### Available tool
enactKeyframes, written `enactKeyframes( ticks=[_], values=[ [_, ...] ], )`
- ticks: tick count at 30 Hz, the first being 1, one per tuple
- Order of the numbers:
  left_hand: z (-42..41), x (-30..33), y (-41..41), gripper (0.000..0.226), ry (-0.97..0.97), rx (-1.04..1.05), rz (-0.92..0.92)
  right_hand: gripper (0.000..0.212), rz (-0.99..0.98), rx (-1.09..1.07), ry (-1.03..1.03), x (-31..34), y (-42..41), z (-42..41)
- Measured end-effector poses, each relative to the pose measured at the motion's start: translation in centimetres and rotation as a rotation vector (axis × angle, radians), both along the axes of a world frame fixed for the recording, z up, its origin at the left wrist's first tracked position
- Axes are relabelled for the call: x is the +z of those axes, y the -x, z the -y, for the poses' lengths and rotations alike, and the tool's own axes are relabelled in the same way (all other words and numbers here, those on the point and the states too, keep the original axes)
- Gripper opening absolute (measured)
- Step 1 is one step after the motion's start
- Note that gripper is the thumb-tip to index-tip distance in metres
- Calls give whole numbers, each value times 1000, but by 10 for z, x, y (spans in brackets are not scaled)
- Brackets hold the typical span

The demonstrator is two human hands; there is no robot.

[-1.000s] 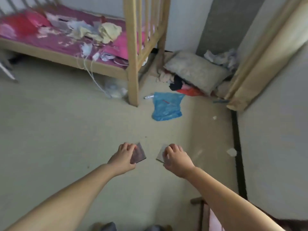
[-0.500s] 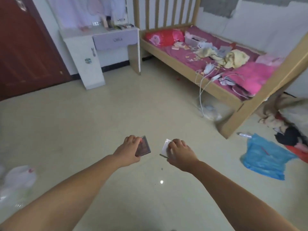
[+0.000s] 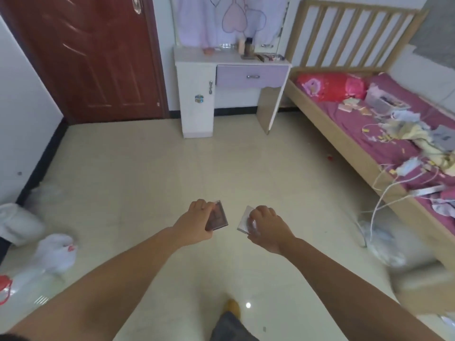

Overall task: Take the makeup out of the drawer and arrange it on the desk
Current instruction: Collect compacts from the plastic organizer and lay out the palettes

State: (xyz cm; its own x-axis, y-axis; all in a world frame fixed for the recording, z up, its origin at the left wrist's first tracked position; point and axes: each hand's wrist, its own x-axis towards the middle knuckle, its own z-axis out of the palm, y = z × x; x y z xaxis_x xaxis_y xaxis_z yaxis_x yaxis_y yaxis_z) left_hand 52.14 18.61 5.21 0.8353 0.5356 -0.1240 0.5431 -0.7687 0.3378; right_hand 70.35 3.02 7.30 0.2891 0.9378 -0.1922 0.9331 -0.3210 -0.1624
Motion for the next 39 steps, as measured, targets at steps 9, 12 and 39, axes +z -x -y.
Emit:
enactKeyframes(
  ticks=[9, 12, 39],
  values=[
    [-181, 17, -103, 59, 27, 173, 40, 44, 2, 136, -10, 19, -143, -211],
    [-256, 17, -134, 59, 19, 195, 28, 44, -1, 163, -39, 17, -177, -293],
    [-862, 26, -580, 63, 22, 118, 24, 41, -39, 80, -70, 17, -618, -879]
  ],
)
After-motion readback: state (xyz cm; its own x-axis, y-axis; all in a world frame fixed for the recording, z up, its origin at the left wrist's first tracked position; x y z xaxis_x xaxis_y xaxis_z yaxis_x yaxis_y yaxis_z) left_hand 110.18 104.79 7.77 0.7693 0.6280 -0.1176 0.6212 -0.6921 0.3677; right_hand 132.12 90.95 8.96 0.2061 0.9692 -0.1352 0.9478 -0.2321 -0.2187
